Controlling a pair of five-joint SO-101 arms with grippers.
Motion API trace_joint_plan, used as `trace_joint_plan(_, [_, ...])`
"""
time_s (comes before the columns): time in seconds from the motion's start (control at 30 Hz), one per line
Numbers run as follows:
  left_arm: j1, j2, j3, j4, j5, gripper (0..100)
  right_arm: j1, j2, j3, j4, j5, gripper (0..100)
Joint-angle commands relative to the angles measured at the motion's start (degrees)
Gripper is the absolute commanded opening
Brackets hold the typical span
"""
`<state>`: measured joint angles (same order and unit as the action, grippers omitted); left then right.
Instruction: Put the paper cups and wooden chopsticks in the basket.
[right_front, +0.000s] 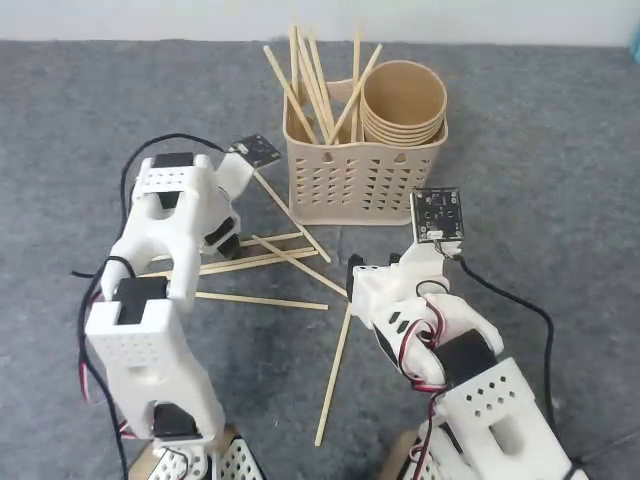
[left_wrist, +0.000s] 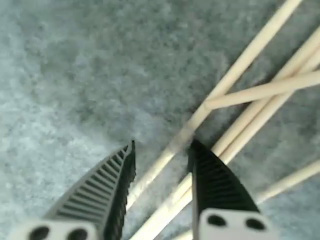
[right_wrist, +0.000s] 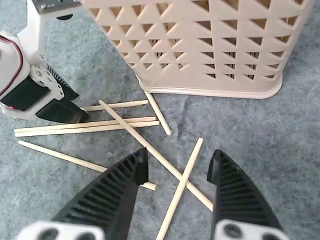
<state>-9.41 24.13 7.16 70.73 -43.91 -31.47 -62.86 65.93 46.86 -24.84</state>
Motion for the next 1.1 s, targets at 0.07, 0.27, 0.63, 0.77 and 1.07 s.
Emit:
trace_joint_plan(0.07, [0.53, -0.7, -1.1, 1.23, 1.93, 3, 0.66, -1.27, -0.53, -1.27, -0.62, 20.2])
trace_joint_plan(0.27, [0.44, -1.23, -0.22, 5.98, 3.25, 1, 0.66, -1.27, -0.53, -1.36, -0.62, 20.2])
trace_joint_plan(0.63, [1.41, -8.97, -2.86, 18.64, 2.99, 1, 0.66, -1.27, -0.53, -1.36, -0.53, 20.2])
trace_joint_plan(0.77, [0.79, -16.09, -2.77, 22.86, 2.99, 1, 0.66, -1.27, -0.53, -1.36, -0.53, 20.2])
trace_joint_plan(1.07, [-1.49, -33.32, -2.86, 22.68, 3.34, 1, 3.03, -1.27, -0.53, -1.71, -0.53, 20.2])
